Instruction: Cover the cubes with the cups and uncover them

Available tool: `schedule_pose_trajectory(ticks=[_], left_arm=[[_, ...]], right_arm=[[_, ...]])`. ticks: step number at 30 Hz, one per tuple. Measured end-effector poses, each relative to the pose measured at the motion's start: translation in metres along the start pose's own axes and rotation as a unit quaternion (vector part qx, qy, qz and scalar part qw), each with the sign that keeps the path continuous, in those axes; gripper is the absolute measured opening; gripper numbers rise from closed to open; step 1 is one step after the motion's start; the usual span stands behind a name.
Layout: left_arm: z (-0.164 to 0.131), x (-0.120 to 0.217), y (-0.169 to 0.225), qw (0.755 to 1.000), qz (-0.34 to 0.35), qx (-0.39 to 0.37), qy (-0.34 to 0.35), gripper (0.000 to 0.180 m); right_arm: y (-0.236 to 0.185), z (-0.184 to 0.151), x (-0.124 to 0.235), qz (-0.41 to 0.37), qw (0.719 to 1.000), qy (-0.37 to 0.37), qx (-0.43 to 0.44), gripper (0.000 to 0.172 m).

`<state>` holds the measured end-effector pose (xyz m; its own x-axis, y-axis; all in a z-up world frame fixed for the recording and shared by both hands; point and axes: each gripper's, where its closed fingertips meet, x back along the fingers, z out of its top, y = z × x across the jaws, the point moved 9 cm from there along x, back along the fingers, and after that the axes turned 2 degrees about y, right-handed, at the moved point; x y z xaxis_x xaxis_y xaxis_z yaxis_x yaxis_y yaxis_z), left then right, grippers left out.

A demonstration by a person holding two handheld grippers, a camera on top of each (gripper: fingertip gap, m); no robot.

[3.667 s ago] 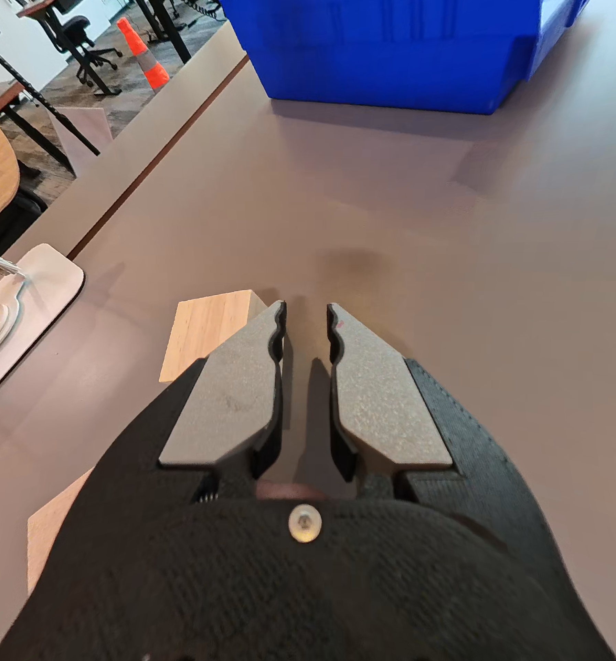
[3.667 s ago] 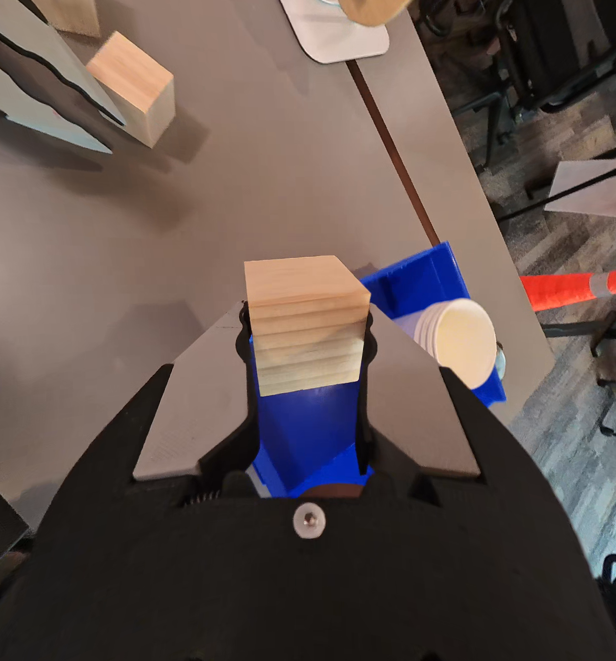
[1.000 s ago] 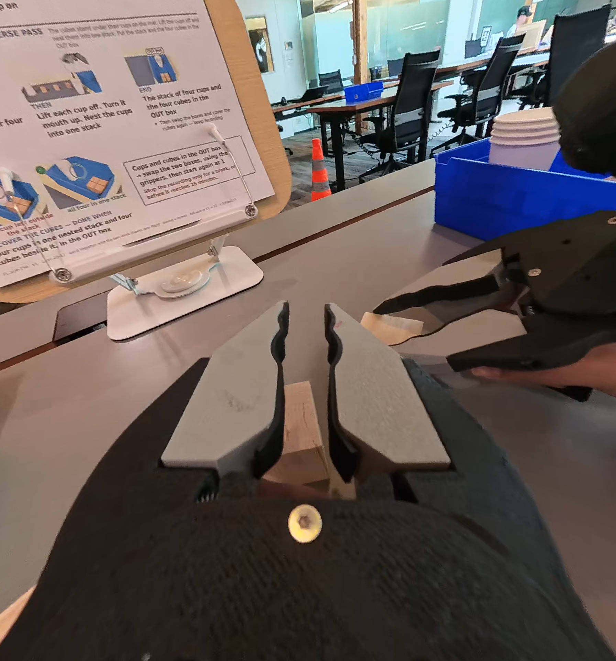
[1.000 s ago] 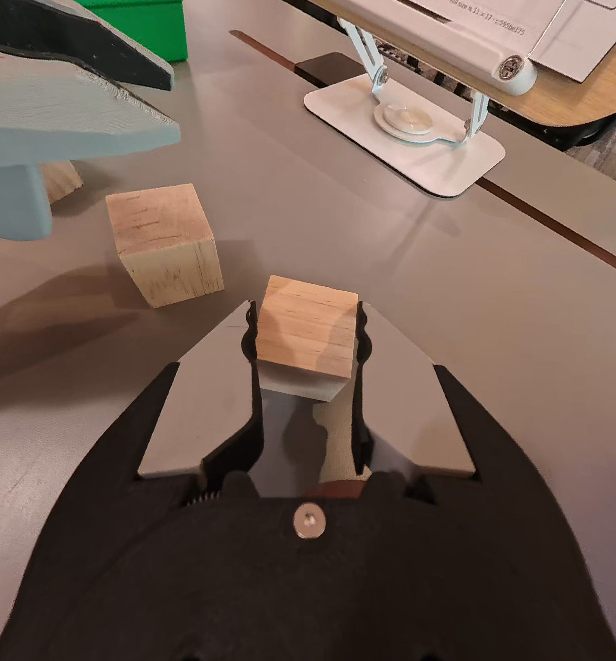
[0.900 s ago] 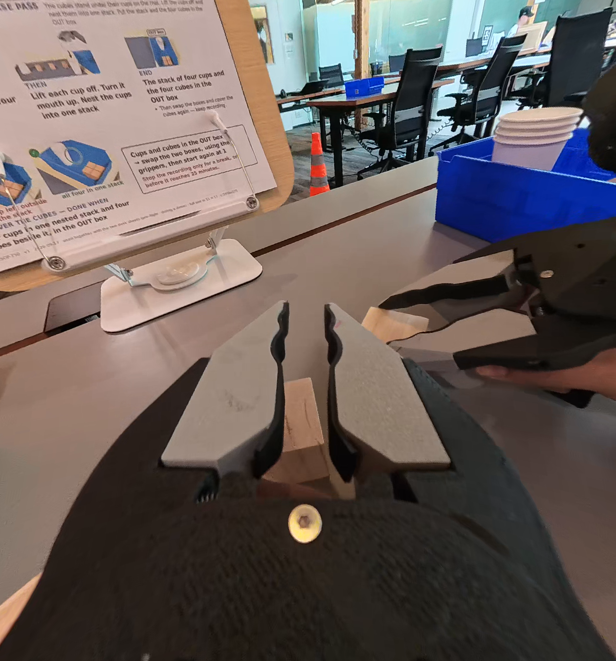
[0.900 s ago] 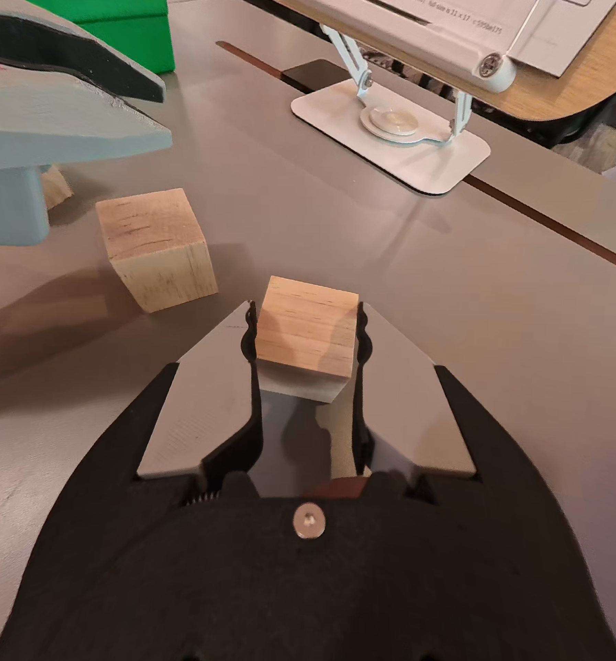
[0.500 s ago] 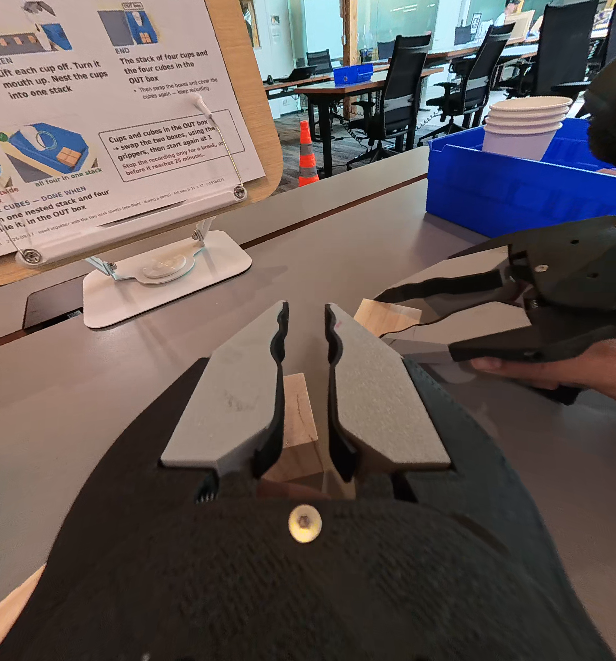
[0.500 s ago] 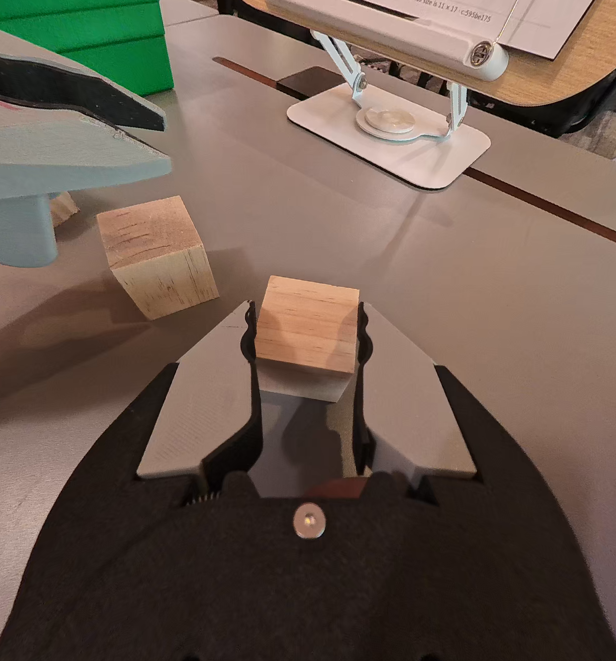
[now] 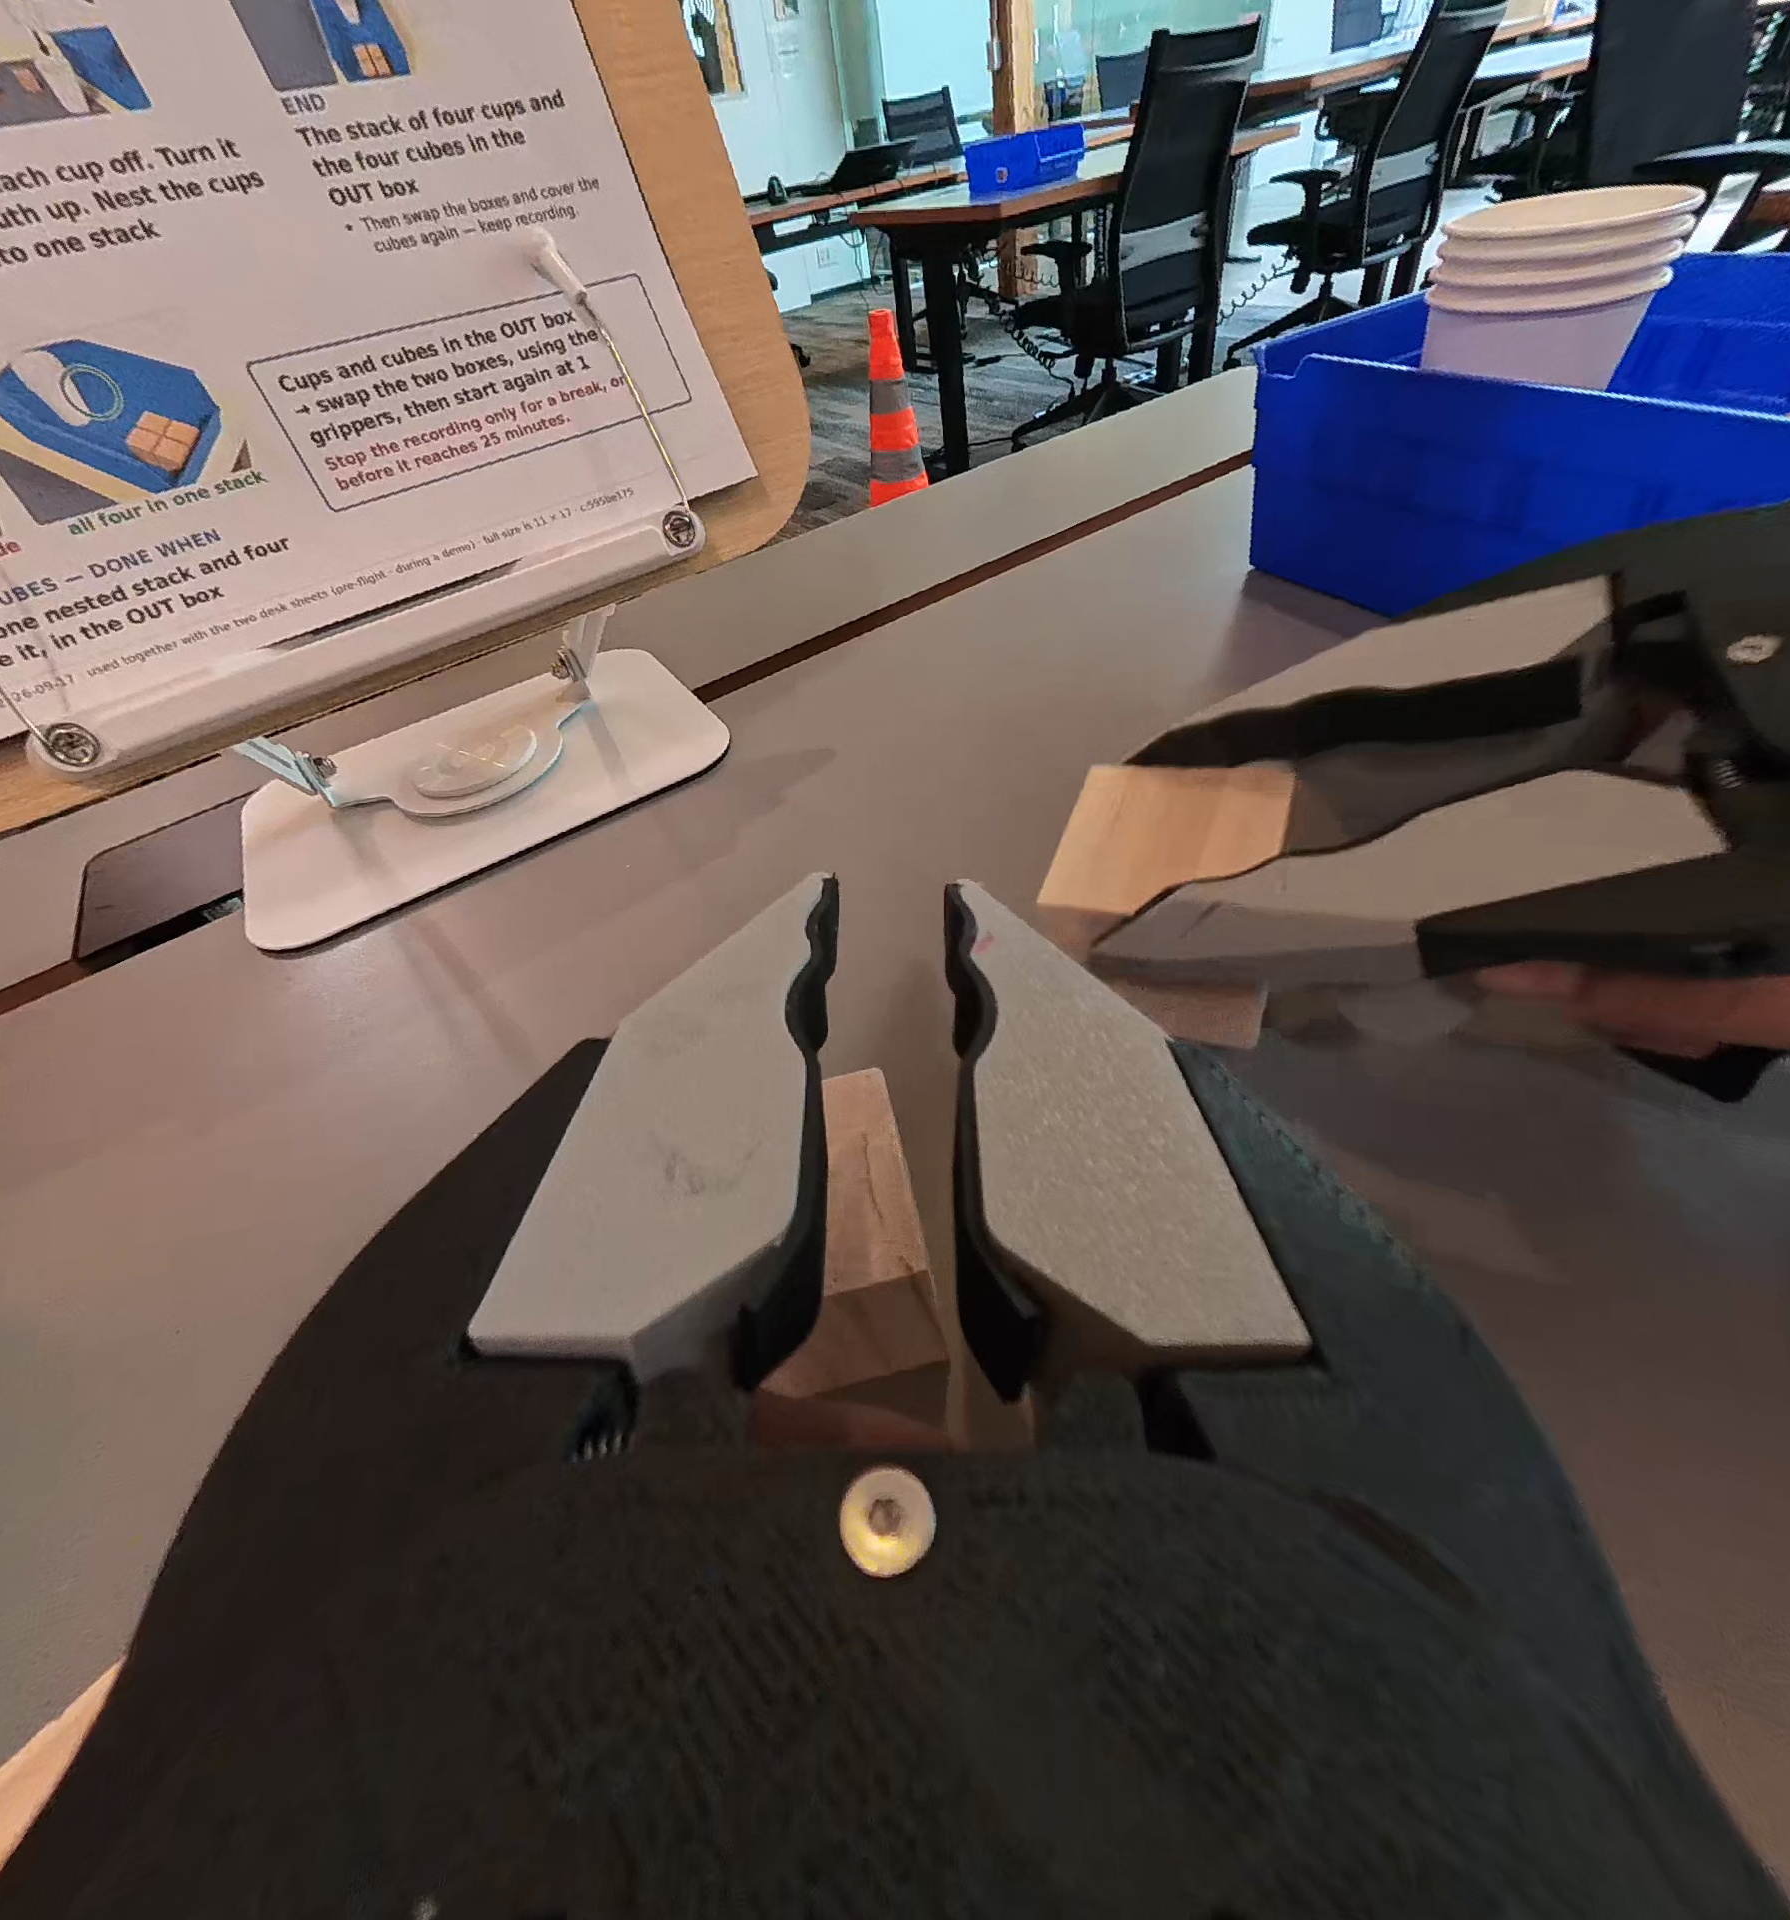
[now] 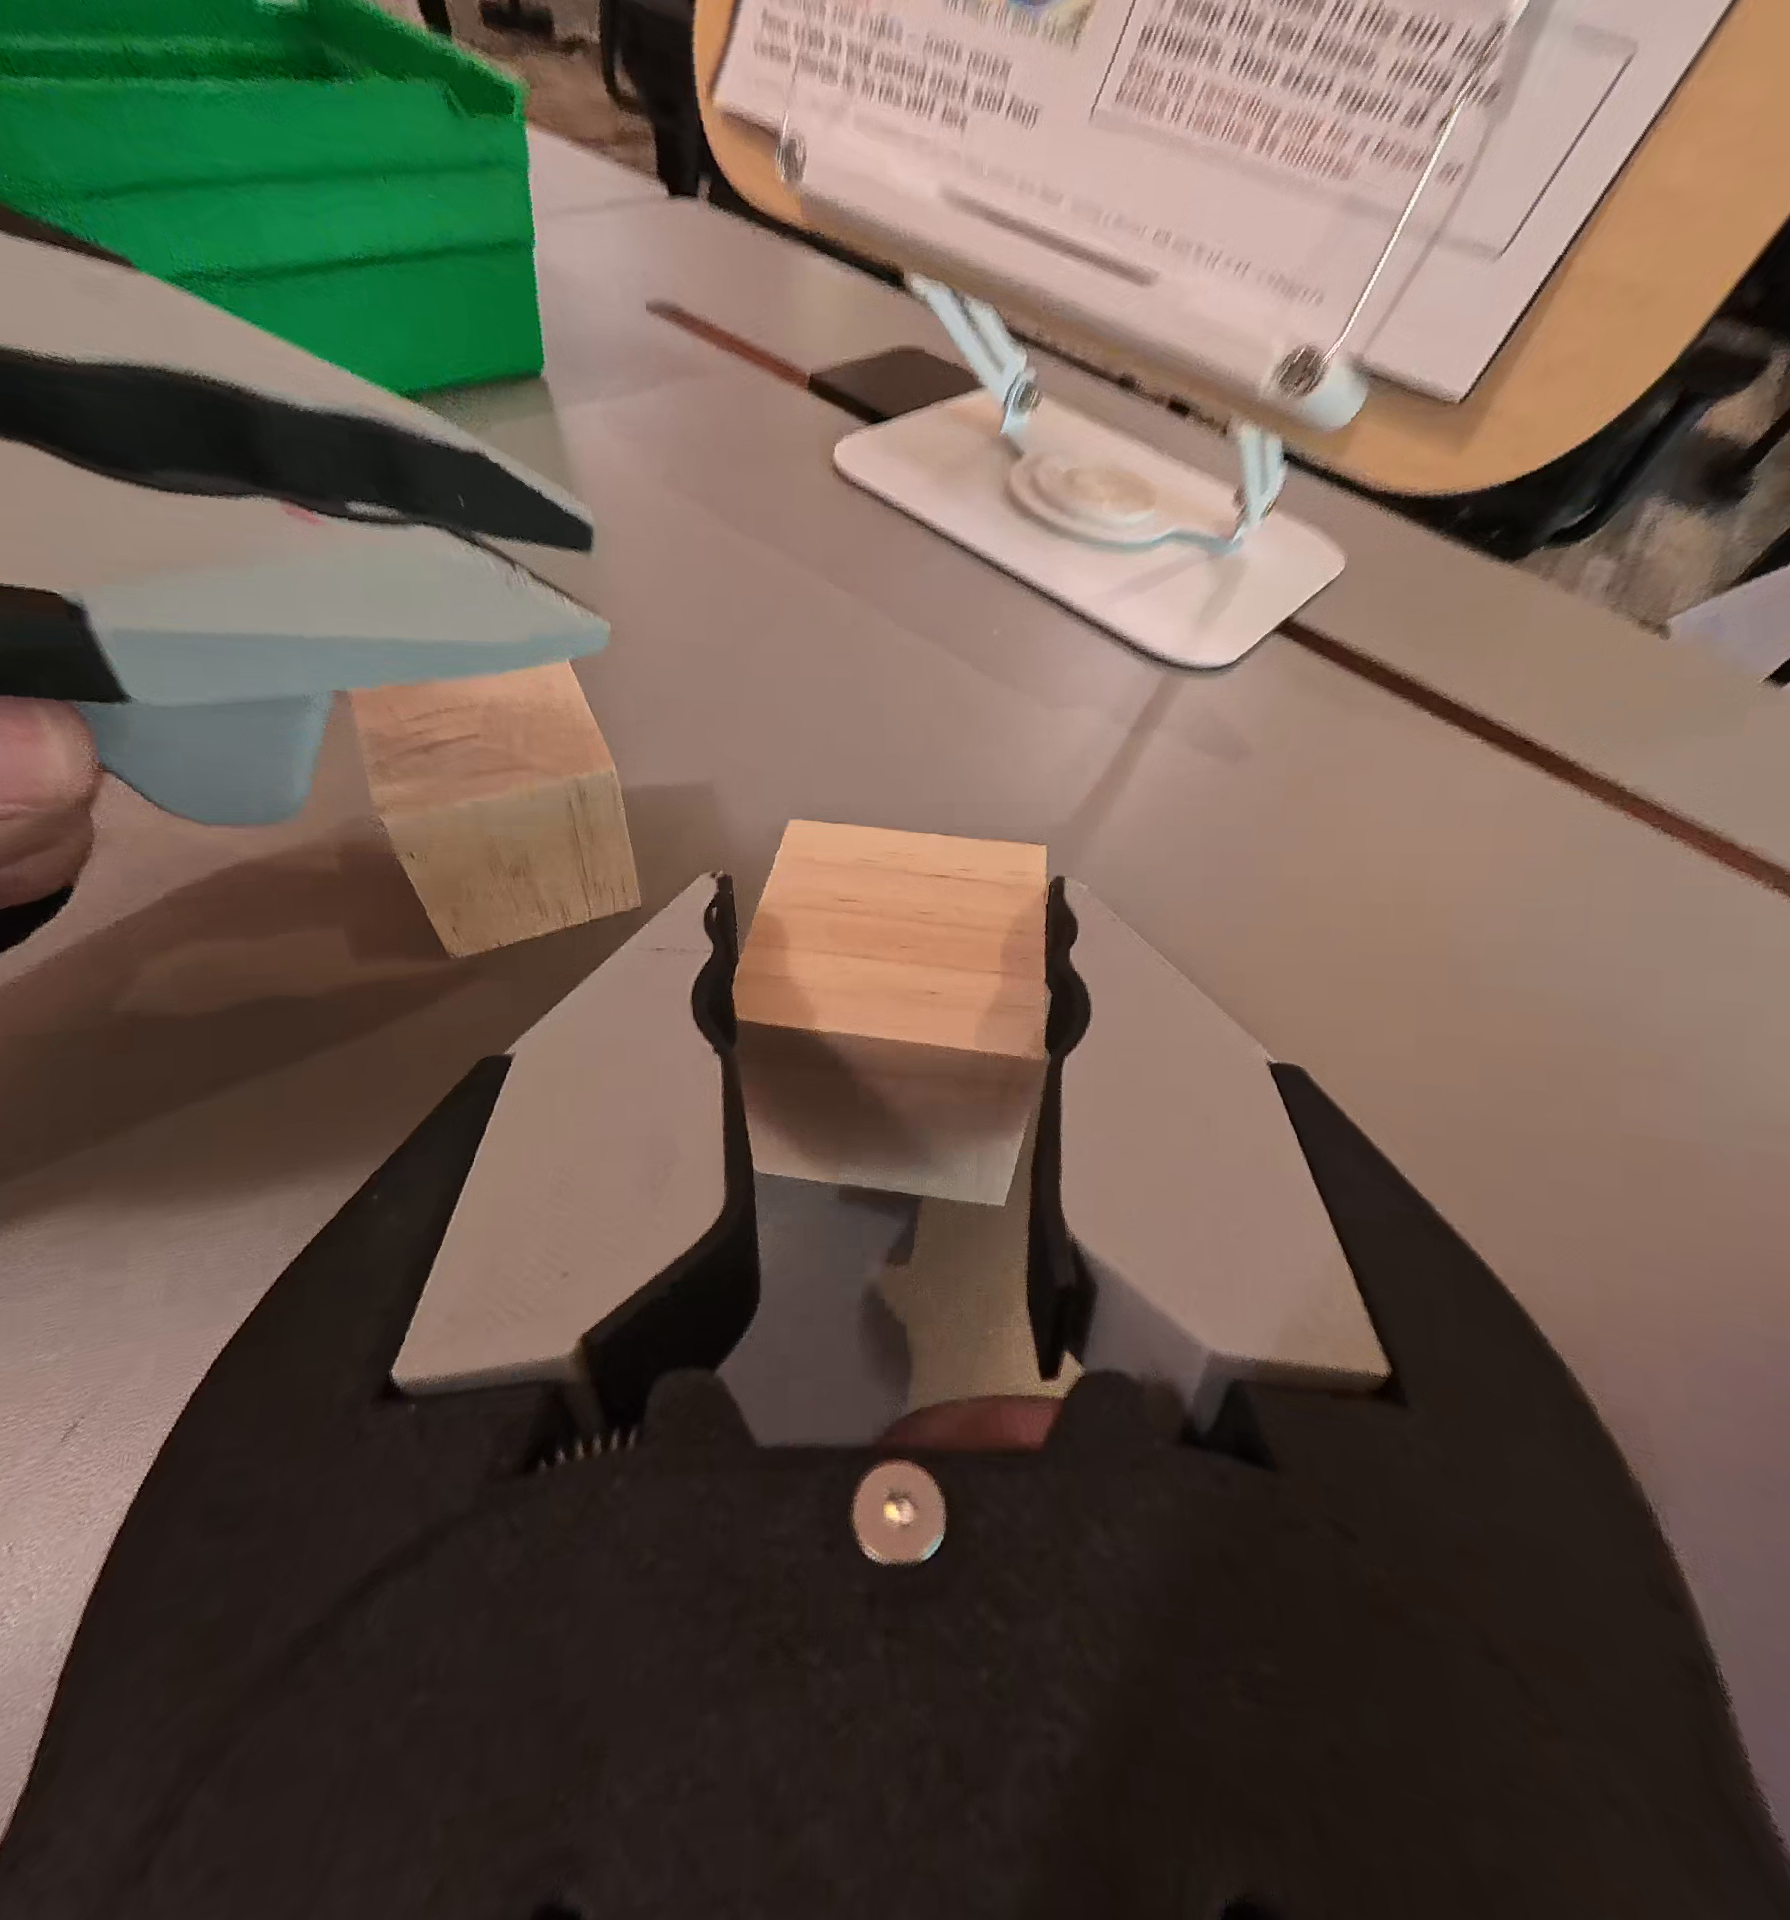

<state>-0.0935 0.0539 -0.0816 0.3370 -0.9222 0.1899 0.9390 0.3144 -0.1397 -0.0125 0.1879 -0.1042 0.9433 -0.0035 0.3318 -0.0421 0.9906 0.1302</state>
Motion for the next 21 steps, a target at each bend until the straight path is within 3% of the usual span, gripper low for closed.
schedule_pose_trajectory(ticks=[6,9,12,16,21], left_arm=[[-0.002,-0.001,-0.001,1.0,0.003,-0.003,-0.002,0.018],[-0.002,-0.002,-0.002,1.0,0.004,-0.002,-0.004,0.018],[0.0,-0.001,0.0,1.0,-0.001,0.0,0.002,0.018],[0.003,0.001,0.005,1.0,-0.008,-0.012,0.005,0.018],[0.003,0.001,0.006,1.0,-0.013,-0.015,0.005,0.018]], right_arm=[[0.016,0.023,0.055,-0.03,0.994,0.101,-0.007,0.057],[0.026,0.04,0.115,-0.035,0.978,0.201,-0.037,0.057],[0.054,0.05,0.177,-0.107,0.965,0.237,-0.017,0.056],[0.118,0.044,0.229,-0.193,0.955,0.222,-0.033,0.056],[0.196,-0.002,0.214,-0.228,0.966,0.073,-0.096,0.057]])
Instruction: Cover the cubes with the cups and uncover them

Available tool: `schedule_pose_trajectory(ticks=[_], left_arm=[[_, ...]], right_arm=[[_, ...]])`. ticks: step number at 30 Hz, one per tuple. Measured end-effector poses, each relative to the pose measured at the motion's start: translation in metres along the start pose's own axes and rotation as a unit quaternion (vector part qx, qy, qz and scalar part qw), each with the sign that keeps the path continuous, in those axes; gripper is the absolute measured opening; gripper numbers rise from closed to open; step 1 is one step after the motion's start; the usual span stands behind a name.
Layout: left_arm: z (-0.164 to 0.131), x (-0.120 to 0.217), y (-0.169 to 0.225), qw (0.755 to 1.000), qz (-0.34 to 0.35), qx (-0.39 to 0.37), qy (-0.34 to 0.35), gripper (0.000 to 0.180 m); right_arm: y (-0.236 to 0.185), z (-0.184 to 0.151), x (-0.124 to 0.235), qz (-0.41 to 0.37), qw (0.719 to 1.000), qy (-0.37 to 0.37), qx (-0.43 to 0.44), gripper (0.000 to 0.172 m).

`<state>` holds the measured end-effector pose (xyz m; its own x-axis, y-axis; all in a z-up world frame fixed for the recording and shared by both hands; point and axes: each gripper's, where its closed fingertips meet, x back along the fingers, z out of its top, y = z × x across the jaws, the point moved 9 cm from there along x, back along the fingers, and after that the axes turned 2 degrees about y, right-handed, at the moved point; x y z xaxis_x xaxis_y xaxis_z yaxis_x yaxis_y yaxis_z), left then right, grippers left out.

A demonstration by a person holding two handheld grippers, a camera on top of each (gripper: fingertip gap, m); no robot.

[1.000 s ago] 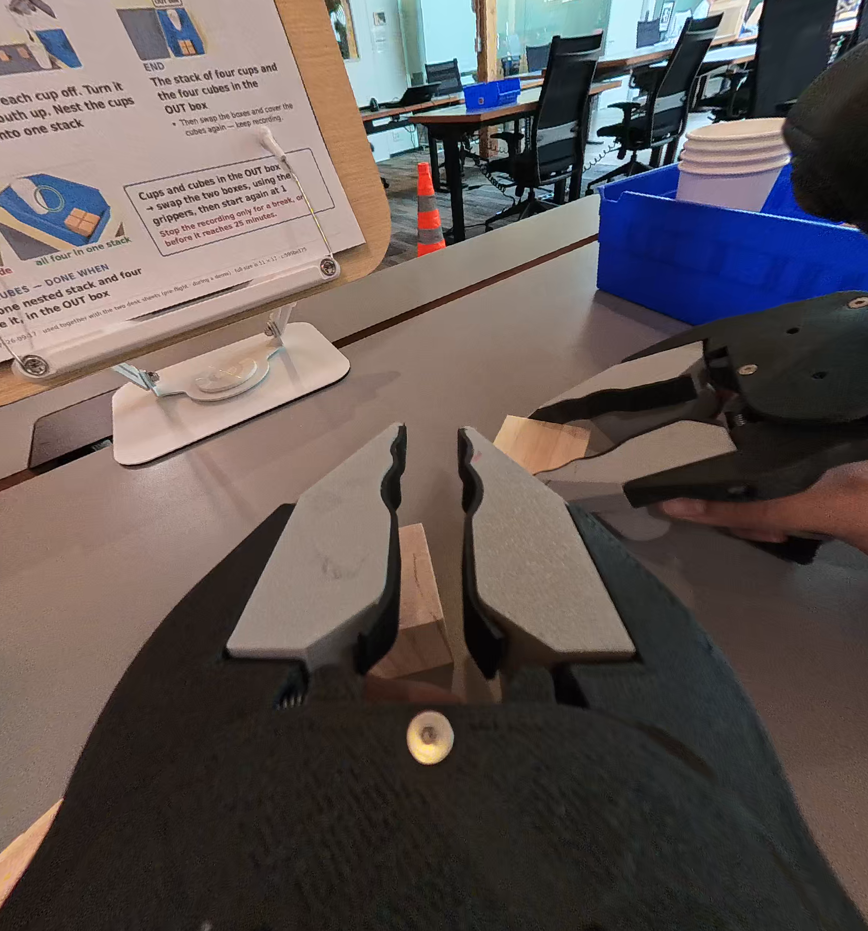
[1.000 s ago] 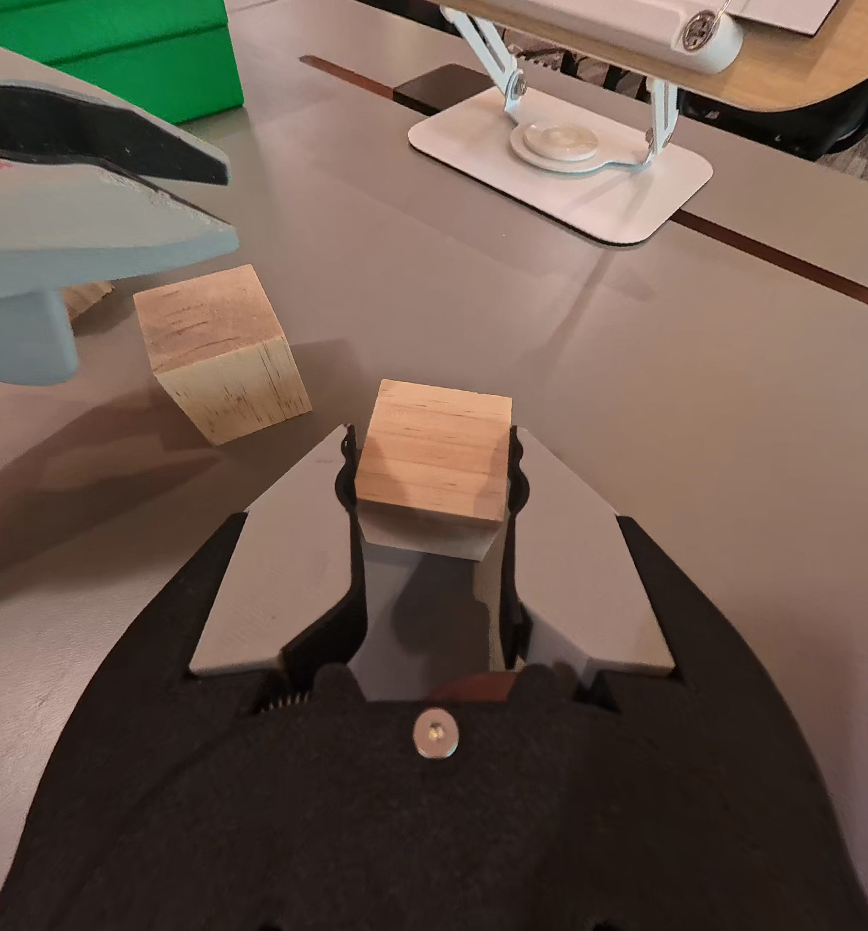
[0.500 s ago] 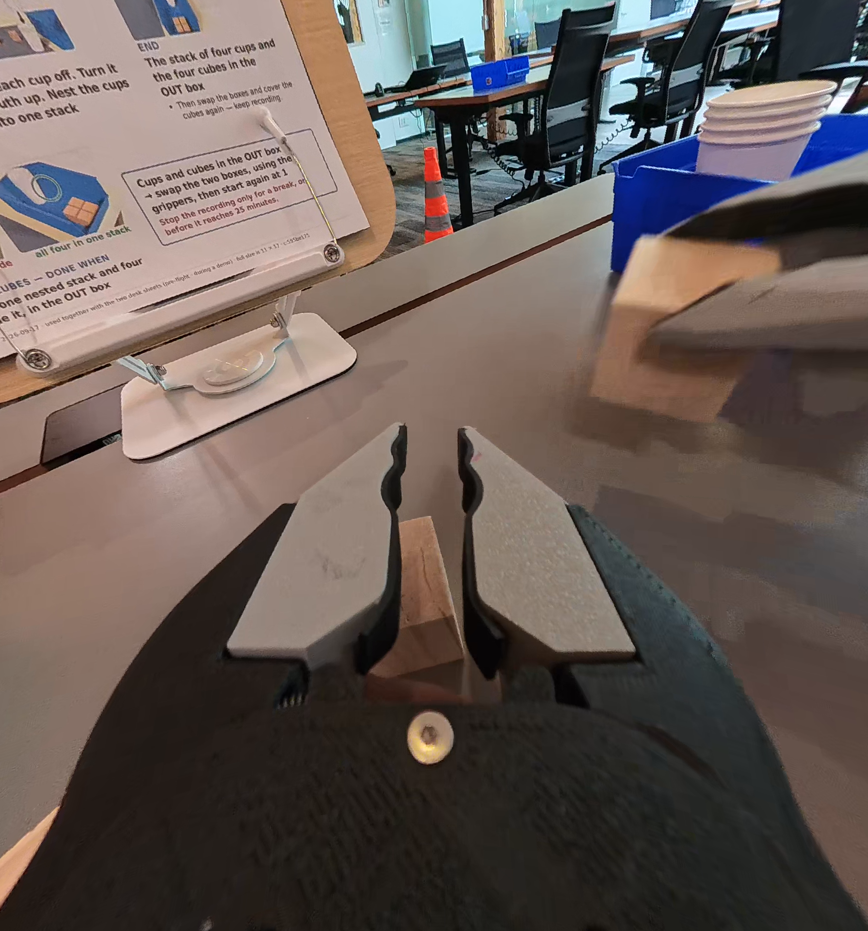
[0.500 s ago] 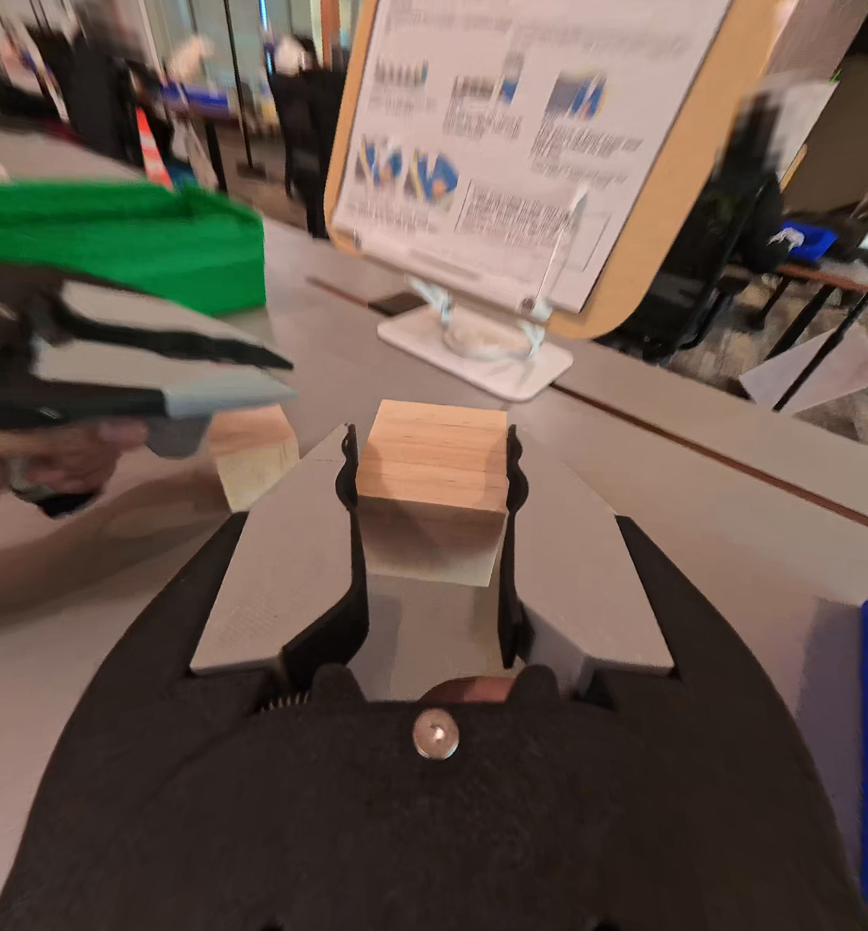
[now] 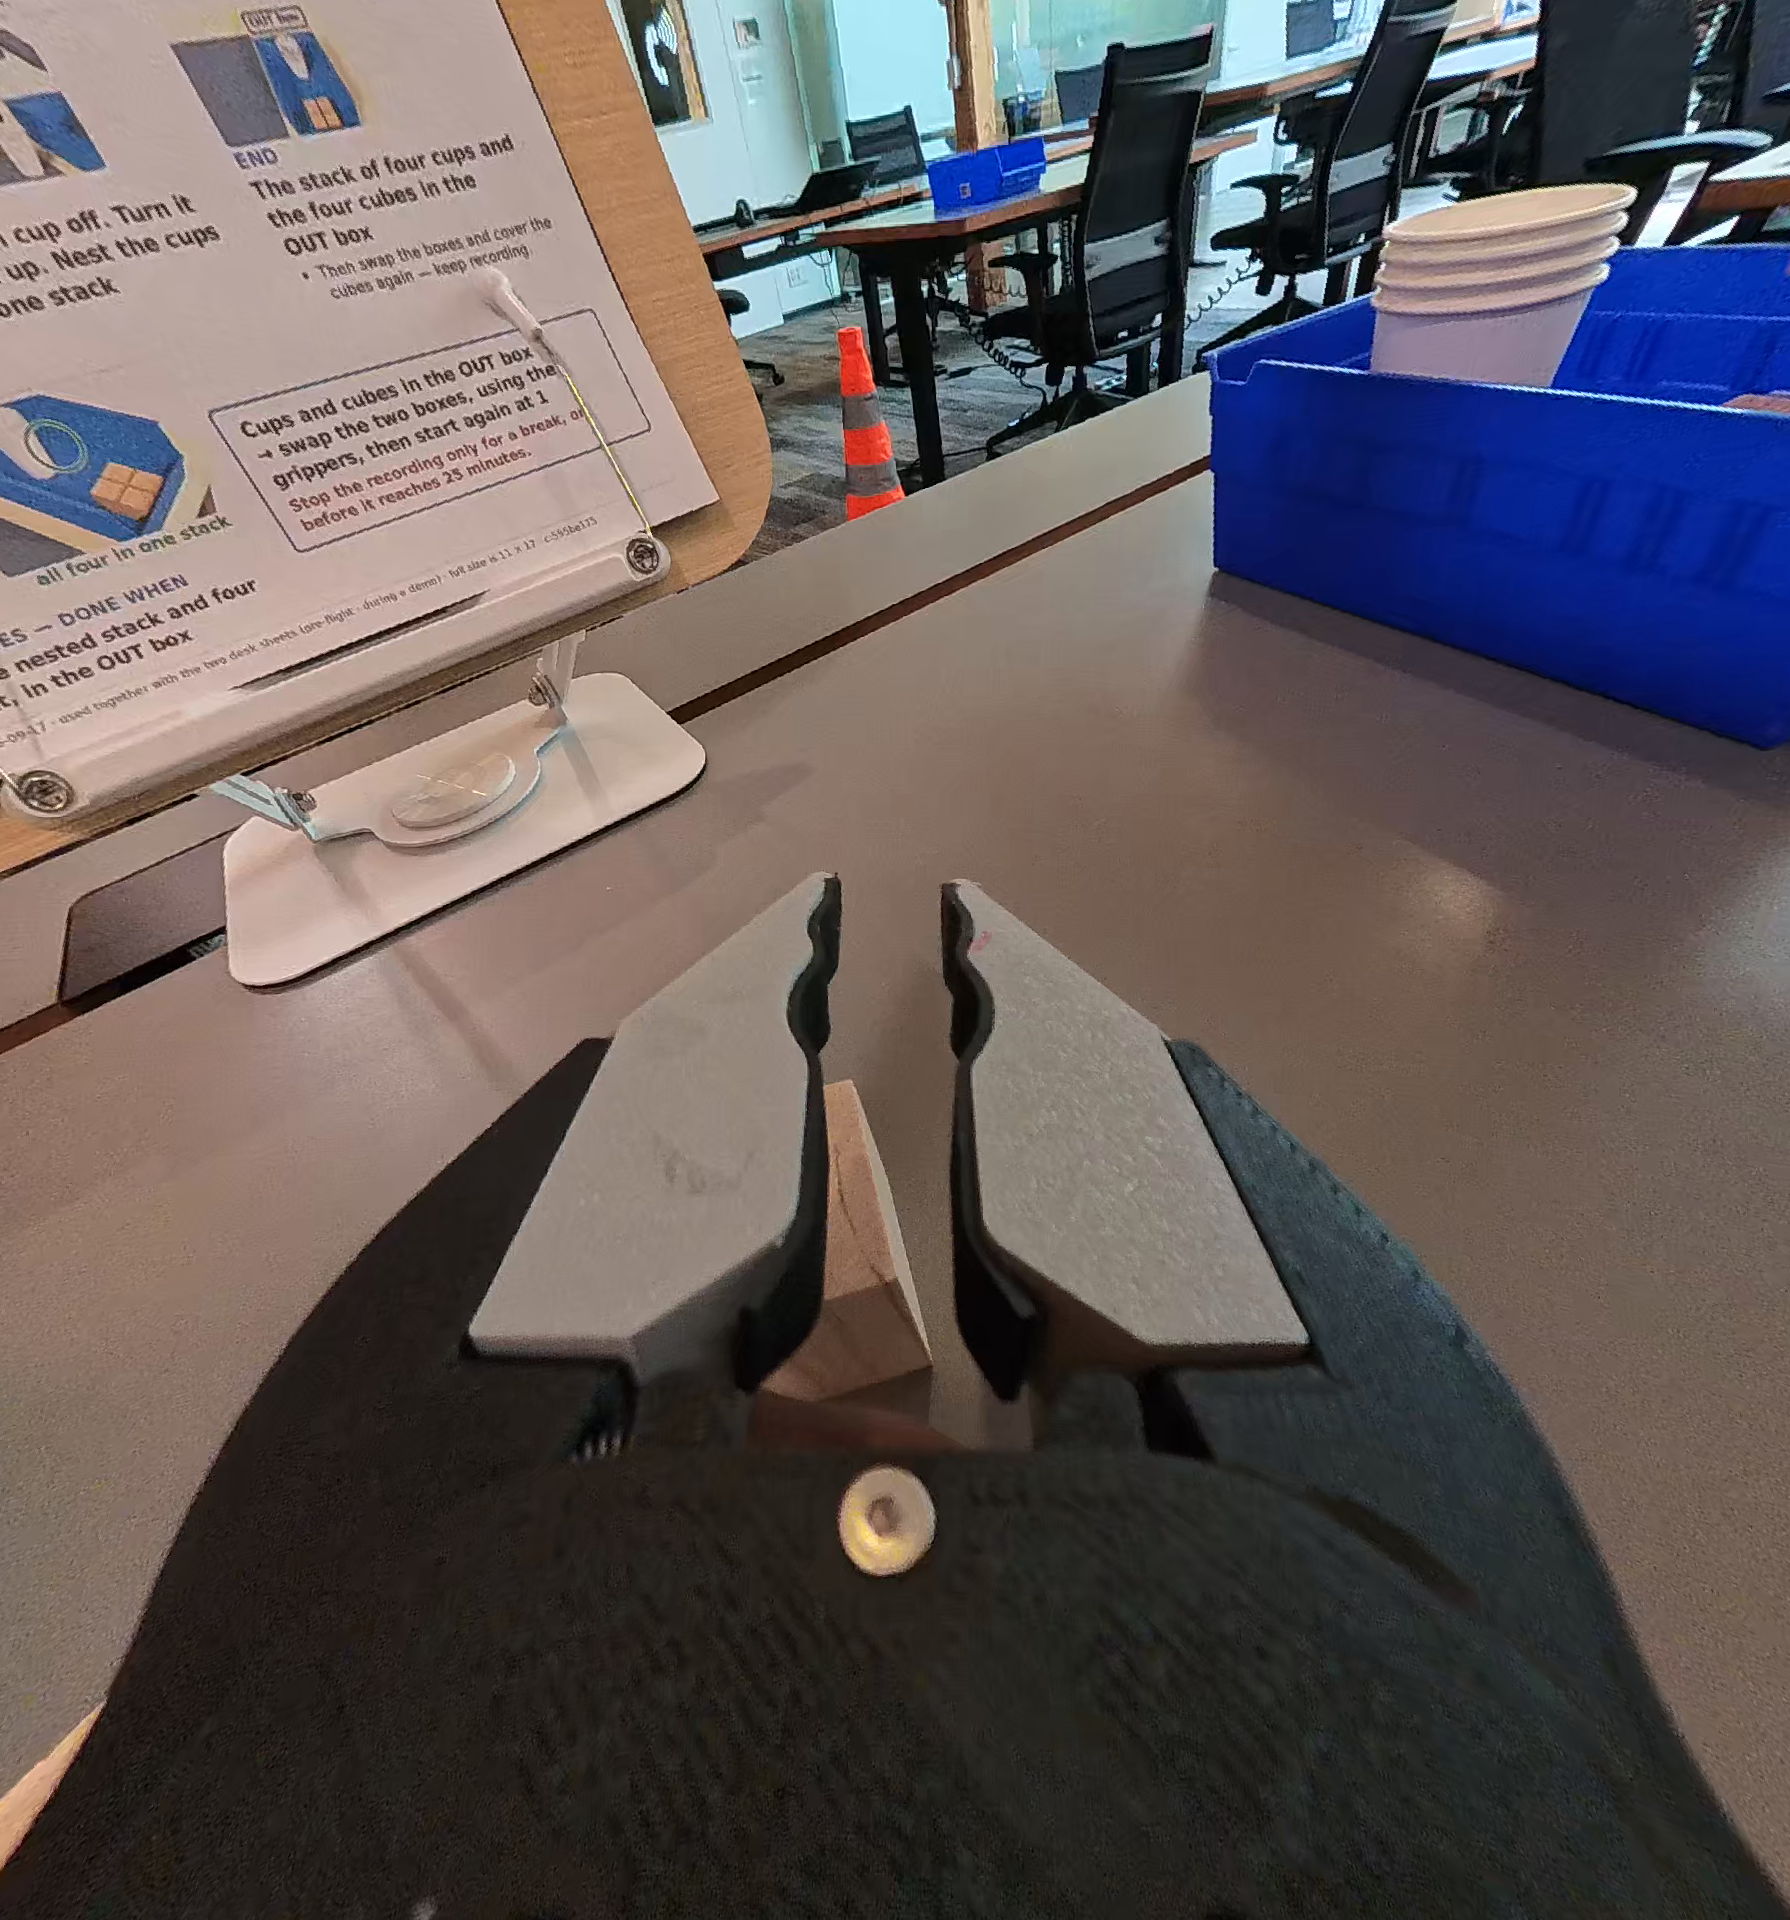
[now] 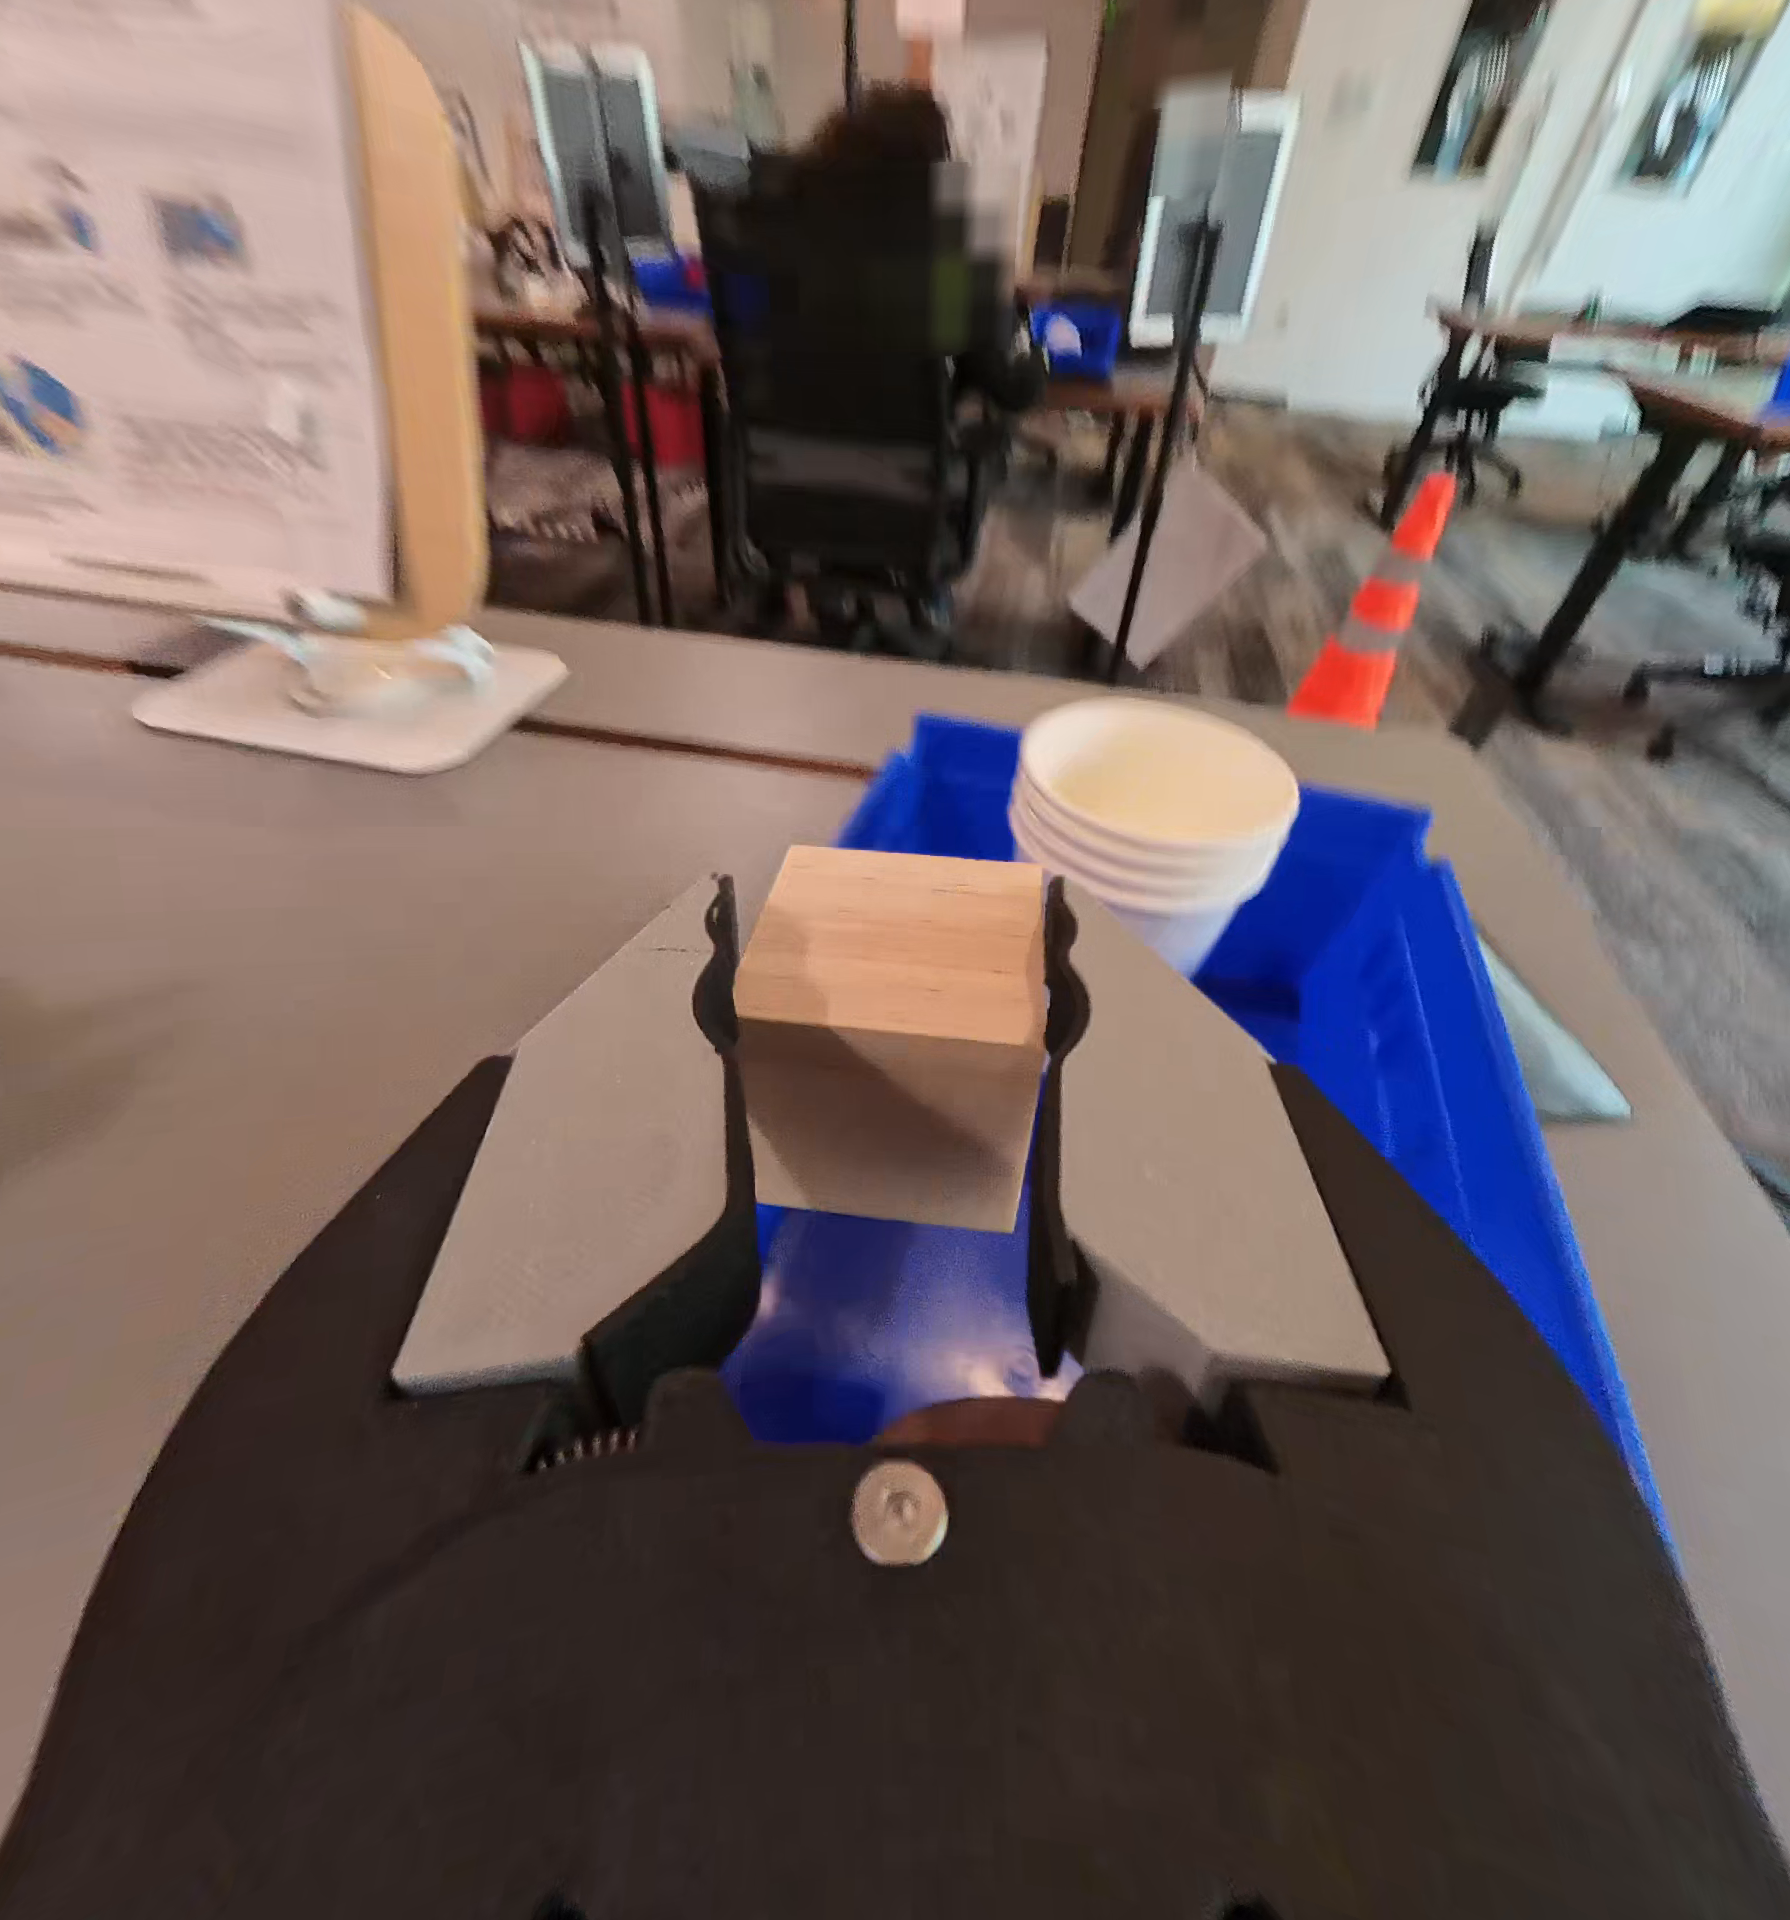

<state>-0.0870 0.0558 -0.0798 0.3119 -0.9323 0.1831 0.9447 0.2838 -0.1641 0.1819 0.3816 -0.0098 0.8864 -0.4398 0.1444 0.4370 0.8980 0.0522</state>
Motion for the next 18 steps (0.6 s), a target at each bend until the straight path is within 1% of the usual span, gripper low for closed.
schedule_pose_trajectory(ticks=[3,5,7,9,11,12,15,16,18], left_arm=[[-0.001,-0.001,0.001,1.0,-0.003,0.0,-0.001,0.018],[-0.001,-0.002,0.002,1.0,-0.004,-0.004,-0.004,0.018],[-0.001,-0.002,0.003,1.0,-0.004,-0.01,-0.005,0.018],[-0.002,-0.002,0.004,1.0,-0.003,-0.017,-0.009,0.017],[-0.003,-0.002,0.003,1.0,-0.001,-0.019,-0.012,0.018],[-0.003,-0.002,0.003,1.0,-0.002,-0.016,-0.012,0.018],[-0.002,-0.002,0.003,1.0,-0.006,-0.01,-0.009,0.018],[-0.001,-0.001,0.003,1.0,-0.006,-0.01,-0.008,0.018],[0.0,-0.001,0.004,1.0,-0.011,-0.011,-0.006,0.018]], right_arm=[[0.024,-0.031,-0.031,-0.017,0.996,-0.087,-0.007,0.057],[0.031,-0.045,-0.048,-0.023,0.992,-0.127,-0.002,0.057],[0.036,-0.053,-0.063,-0.03,0.989,-0.144,0.001,0.057],[0.037,-0.054,-0.074,-0.021,0.988,-0.151,-0.003,0.057],[0.035,-0.052,-0.081,-0.012,0.988,-0.154,-0.001,0.057],[0.036,-0.054,-0.084,-0.018,0.986,-0.169,0.004,0.058],[0.039,-0.07,-0.088,-0.023,0.965,-0.26,0.028,0.056],[0.04,-0.074,-0.089,-0.02,0.958,-0.284,0.034,0.063],[0.04,-0.076,-0.086,-0.015,0.953,-0.298,0.05,0.063]])
